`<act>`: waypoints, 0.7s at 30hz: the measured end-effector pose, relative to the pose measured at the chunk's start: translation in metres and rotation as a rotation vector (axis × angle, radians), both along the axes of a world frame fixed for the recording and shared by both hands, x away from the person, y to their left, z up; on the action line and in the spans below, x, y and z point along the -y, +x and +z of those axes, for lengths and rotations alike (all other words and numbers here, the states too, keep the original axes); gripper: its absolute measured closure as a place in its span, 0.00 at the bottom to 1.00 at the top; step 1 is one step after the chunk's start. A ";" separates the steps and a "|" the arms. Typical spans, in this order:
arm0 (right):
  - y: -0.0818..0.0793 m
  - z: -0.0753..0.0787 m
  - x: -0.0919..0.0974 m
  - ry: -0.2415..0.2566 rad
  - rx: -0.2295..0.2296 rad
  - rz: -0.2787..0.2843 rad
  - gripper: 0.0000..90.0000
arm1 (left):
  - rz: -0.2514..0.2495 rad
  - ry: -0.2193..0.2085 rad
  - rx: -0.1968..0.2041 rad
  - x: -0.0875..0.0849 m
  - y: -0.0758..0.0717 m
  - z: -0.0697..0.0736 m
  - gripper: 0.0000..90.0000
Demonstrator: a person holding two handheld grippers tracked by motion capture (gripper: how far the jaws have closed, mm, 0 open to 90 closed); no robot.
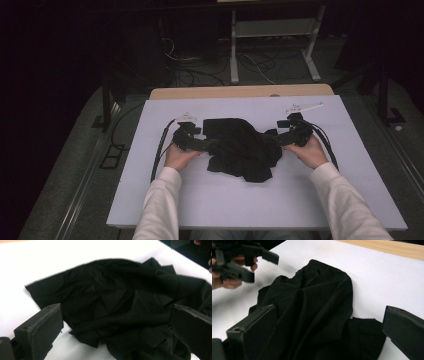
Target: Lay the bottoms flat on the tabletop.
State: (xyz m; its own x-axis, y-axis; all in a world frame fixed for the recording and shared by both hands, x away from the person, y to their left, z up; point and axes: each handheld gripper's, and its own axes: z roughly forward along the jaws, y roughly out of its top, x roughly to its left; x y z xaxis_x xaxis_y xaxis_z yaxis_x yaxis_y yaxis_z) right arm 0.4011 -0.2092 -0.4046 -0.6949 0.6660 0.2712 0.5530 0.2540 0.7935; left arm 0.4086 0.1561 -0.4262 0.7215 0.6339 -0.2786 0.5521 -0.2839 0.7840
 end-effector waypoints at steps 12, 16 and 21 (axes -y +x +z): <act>0.038 -0.010 -0.041 -0.046 -0.128 -0.008 0.11 | -0.050 -0.027 -0.078 0.007 0.003 -0.015 0.19; 0.045 -0.024 -0.048 -0.079 -0.214 -0.007 0.22 | -0.074 -0.026 -0.096 0.007 0.004 -0.019 0.33; 0.048 -0.030 -0.047 -0.077 -0.264 0.009 0.63 | -0.092 -0.031 -0.113 0.008 0.005 -0.021 0.53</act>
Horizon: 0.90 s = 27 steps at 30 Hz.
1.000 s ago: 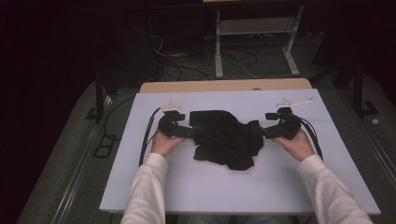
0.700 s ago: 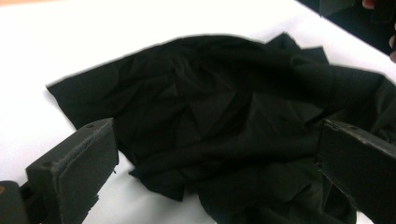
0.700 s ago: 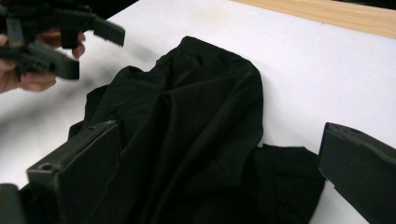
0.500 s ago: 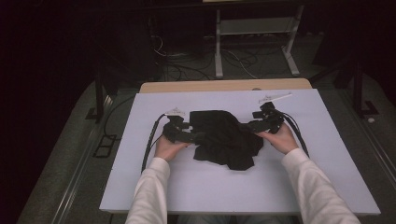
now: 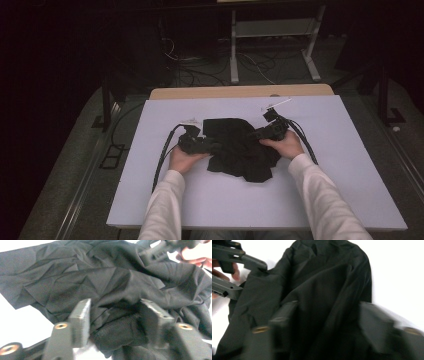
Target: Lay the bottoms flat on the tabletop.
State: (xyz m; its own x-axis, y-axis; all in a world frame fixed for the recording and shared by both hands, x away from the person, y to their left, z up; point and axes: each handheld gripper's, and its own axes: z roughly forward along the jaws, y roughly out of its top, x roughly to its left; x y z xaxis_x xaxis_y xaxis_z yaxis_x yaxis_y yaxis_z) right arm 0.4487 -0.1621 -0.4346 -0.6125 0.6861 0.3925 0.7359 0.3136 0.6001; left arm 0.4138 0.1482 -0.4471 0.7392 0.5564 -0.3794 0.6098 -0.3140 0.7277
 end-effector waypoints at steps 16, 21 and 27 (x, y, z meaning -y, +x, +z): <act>0.008 0.053 0.030 0.074 0.105 -0.063 0.97 | 0.064 0.015 0.056 -0.003 0.010 0.028 0.95; 0.014 0.083 0.037 0.108 0.161 -0.087 0.97 | 0.072 0.026 0.105 -0.003 0.019 0.057 0.95; 0.020 0.116 0.043 0.128 0.219 -0.110 0.97 | 0.087 0.033 0.172 -0.003 0.028 0.098 0.95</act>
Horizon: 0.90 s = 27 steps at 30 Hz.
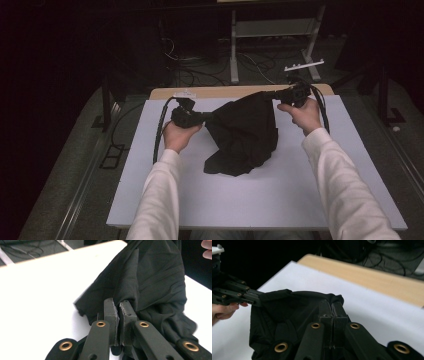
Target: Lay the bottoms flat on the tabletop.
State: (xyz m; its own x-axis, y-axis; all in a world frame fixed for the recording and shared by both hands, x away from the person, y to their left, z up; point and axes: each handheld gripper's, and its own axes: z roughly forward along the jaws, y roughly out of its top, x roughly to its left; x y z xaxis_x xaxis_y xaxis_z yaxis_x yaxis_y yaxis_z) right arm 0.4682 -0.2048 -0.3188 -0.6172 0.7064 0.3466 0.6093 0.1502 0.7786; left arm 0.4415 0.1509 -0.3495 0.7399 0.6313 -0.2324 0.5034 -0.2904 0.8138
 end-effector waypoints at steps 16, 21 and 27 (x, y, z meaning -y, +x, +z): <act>0.003 0.080 0.006 0.052 0.137 -0.034 0.97 | 0.010 0.030 0.169 -0.002 0.004 0.103 0.95; 0.004 0.102 0.007 0.057 0.187 -0.049 0.97 | -0.037 -0.003 0.185 -0.002 -0.004 0.120 0.95; 0.003 0.109 0.007 0.054 0.206 -0.063 0.97 | -0.123 0.018 0.193 0.010 -0.019 0.124 0.95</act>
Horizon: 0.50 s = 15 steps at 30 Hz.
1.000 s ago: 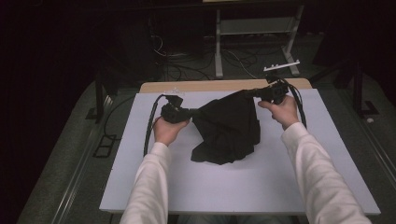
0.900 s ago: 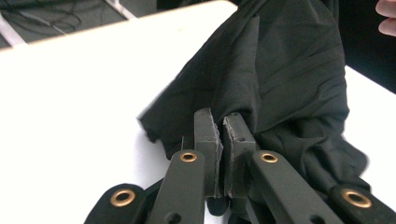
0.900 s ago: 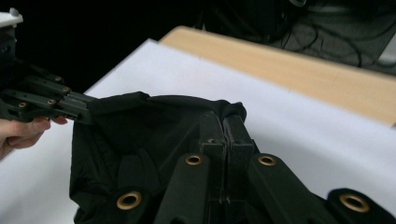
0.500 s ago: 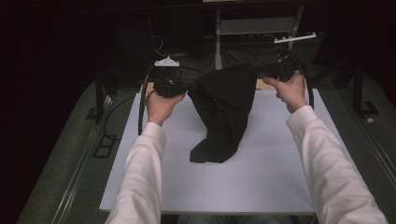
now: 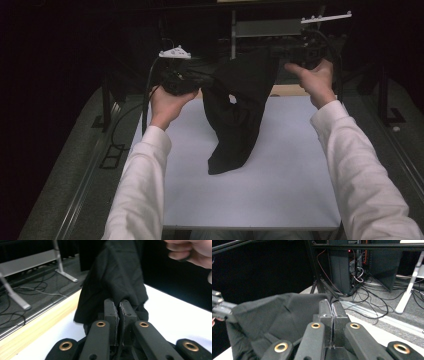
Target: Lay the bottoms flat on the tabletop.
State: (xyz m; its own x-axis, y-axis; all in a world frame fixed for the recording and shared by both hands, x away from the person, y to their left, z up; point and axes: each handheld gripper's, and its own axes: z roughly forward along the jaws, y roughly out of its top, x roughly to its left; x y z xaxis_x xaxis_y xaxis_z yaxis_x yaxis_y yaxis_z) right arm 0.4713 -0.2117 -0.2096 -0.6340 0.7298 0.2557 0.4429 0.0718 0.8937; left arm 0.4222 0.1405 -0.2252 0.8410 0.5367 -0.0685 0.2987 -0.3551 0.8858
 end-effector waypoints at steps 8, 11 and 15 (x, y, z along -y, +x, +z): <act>-0.011 0.024 0.000 -0.001 0.049 0.019 0.97 | -0.151 0.002 0.017 0.022 -0.031 0.023 0.95; -0.017 0.030 -0.007 0.000 0.061 0.052 0.97 | -0.215 -0.046 -0.017 0.031 -0.047 0.014 0.95; -0.025 0.015 -0.034 -0.026 0.052 0.125 0.97 | -0.276 -0.047 -0.078 0.048 -0.072 -0.031 0.95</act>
State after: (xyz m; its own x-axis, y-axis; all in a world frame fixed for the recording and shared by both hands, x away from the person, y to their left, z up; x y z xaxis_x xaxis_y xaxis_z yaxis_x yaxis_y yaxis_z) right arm 0.4460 -0.1779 -0.1946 -0.7325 0.6501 0.2019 0.3820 0.1472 0.9124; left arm 0.3505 0.0927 -0.2563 0.9460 0.2834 -0.1577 0.2642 -0.3915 0.8814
